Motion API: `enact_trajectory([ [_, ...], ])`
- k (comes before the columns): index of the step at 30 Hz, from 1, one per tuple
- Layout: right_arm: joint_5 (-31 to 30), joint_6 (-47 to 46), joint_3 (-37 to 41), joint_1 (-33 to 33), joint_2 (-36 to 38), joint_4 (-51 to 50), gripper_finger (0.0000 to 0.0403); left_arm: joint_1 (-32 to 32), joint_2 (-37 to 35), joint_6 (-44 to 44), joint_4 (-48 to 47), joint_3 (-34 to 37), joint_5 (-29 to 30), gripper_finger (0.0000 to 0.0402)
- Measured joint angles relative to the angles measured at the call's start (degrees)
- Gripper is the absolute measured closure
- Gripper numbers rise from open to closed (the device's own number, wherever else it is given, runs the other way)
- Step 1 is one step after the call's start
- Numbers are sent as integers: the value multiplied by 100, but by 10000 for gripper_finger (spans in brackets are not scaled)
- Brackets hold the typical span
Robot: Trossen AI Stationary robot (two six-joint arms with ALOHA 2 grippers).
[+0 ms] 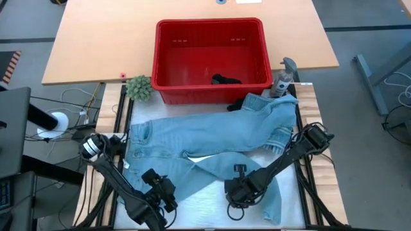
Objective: Fold Laundry from Bin
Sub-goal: Fold the blue pants
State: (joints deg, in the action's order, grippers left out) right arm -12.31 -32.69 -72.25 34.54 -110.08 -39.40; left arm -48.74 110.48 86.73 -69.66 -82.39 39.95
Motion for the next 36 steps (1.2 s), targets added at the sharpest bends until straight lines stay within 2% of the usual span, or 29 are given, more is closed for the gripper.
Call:
enact_trajectory([
  [4,47,-10,-2,83,9,71,388,-124,-7,339,372,474,-217,132],
  [9,460,-48,-2,176,9,105,386,-261,-7,603,895,942,-504,132],
  [13,324,-150,-2,325,195,47,378,-351,-7,774,880,1012,-569,132],
  [17,-527,-462,-13,328,567,-132,354,-410,-116,803,914,1012,-563,132],
  [19,-733,-626,-13,168,682,-363,341,-427,-236,802,890,1012,-511,132],
  [23,-486,-810,-5,-261,719,-703,301,-432,-555,544,815,1008,-318,132],
  [27,26,-451,141,-505,668,-116,243,-432,-832,275,631,1007,-210,132],
  [30,34,-409,249,-590,669,149,208,-432,-974,249,397,1007,-203,132],
  [33,-219,-397,332,-647,671,66,194,-443,-1014,385,177,1007,-197,132],
  [36,-289,-416,440,-709,671,119,199,-447,-1014,397,169,1028,-197,132],
])
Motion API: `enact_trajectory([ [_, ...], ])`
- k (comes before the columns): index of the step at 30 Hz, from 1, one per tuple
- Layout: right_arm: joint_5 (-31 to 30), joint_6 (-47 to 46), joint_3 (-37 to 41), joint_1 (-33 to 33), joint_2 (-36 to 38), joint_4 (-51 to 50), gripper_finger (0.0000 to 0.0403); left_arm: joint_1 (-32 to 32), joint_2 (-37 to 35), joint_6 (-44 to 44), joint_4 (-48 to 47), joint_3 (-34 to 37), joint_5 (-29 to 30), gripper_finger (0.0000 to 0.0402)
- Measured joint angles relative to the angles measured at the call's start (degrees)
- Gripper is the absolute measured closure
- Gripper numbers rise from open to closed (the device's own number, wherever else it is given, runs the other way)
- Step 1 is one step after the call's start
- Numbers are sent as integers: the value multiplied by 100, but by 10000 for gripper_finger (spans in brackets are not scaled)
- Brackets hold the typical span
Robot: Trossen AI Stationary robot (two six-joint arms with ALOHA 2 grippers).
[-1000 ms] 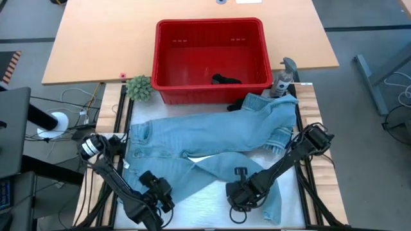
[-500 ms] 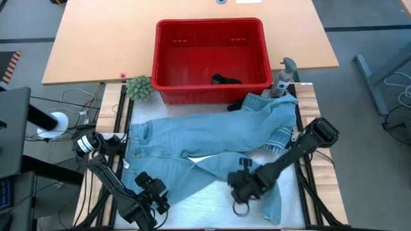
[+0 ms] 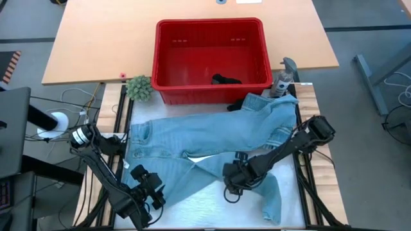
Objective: Fold Laundry from Bin
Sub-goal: Fold the blue pants
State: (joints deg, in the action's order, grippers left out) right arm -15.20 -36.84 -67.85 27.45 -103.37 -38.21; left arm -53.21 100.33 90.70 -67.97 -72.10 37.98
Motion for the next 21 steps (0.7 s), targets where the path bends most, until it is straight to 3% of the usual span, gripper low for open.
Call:
enact_trajectory([
  [4,16,-115,113,-7,0,140,243,0,-1,151,39,130,30,132],
  [11,50,-365,334,104,-2,140,385,-13,0,459,883,889,-72,132],
  [17,202,-386,334,326,-2,194,374,-13,0,541,1880,1648,-259,132],
  [21,226,-411,332,495,-34,333,389,-13,0,820,2048,2032,-465,132],
])
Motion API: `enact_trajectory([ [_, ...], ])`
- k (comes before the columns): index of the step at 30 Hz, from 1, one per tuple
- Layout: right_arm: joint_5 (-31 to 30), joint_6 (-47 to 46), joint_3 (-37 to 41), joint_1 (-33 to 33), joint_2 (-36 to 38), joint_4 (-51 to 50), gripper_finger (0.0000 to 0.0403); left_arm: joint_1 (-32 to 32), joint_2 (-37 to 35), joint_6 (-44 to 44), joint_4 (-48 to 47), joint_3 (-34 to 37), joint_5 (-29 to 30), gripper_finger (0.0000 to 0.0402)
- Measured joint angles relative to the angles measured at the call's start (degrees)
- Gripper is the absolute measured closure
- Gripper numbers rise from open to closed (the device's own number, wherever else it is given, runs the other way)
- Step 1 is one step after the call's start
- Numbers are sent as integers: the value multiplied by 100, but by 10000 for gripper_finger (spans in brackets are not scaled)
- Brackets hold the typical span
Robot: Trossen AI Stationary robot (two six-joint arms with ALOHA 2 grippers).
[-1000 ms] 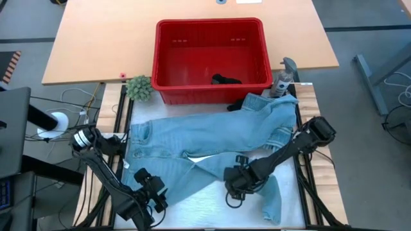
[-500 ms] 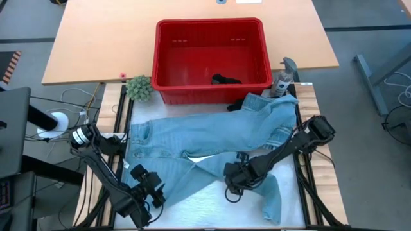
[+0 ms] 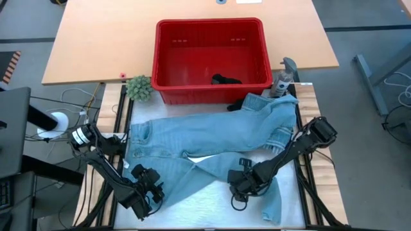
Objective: Fold Laundry from Bin
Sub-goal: Fold the blue pants
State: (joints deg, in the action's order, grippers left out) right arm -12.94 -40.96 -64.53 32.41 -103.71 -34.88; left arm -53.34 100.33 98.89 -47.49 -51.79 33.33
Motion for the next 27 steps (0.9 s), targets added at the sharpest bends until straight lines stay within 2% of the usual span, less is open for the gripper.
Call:
enact_trajectory([
  [4,64,-198,15,121,-258,33,388,-21,-15,294,156,200,8,132],
  [9,243,-231,-12,320,-578,360,384,-22,-22,101,606,290,85,132],
  [15,450,-2,-5,648,-427,448,385,-17,-20,35,628,293,36,132],
  [20,1185,576,4,981,-303,287,385,-17,-15,30,619,293,14,132],
  [27,2173,696,1,1494,-296,-289,385,-13,-11,31,606,355,-65,132],
])
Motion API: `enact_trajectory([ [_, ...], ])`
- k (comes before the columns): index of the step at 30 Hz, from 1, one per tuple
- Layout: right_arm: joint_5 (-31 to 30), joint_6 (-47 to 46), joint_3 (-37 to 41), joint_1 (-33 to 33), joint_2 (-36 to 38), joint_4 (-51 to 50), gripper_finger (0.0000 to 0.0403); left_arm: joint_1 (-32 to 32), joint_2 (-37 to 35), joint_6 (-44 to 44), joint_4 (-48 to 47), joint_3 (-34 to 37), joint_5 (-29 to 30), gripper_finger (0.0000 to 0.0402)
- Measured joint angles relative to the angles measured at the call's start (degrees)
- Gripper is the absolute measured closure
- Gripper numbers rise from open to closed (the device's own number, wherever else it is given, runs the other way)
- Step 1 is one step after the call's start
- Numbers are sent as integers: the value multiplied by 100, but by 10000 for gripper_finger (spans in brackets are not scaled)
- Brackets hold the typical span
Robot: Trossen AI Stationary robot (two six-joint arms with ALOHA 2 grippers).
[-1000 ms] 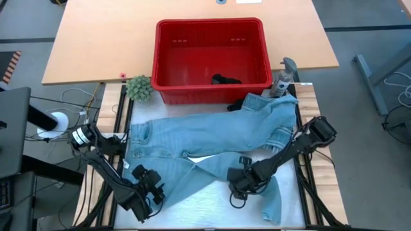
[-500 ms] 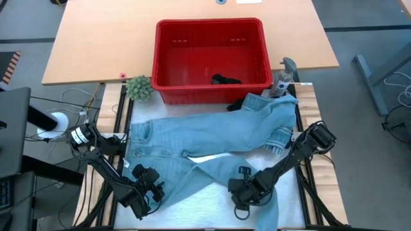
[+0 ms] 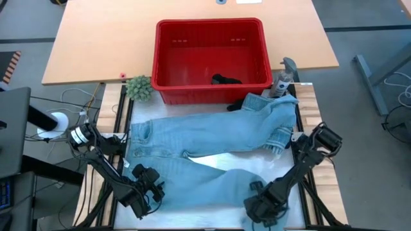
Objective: Fold Laundry from Bin
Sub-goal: Fold the blue pants
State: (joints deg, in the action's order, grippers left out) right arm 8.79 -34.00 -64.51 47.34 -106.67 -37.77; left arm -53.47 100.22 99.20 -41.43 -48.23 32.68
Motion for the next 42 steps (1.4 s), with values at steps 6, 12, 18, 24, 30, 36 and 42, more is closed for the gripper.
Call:
enact_trajectory([
  [6,1023,115,18,423,0,62,385,0,-4,-13,0,96,-80,132],
  [12,2171,7,50,703,194,69,379,-2,-4,56,-15,138,-71,132],
  [18,1723,-606,35,658,1197,59,368,-3,-2,28,-9,143,-74,132],
  [24,-3,-2378,21,602,2354,-893,365,-12,3,42,-9,147,-70,132],
  [30,-73,-4077,20,724,2612,-1603,338,-13,5,144,1,149,-67,132],
  [36,7,-5007,20,856,2473,-2229,243,-15,7,164,31,149,-45,132],
  [42,-367,-5321,27,847,2360,-2171,153,-15,9,157,46,149,-6,132],
])
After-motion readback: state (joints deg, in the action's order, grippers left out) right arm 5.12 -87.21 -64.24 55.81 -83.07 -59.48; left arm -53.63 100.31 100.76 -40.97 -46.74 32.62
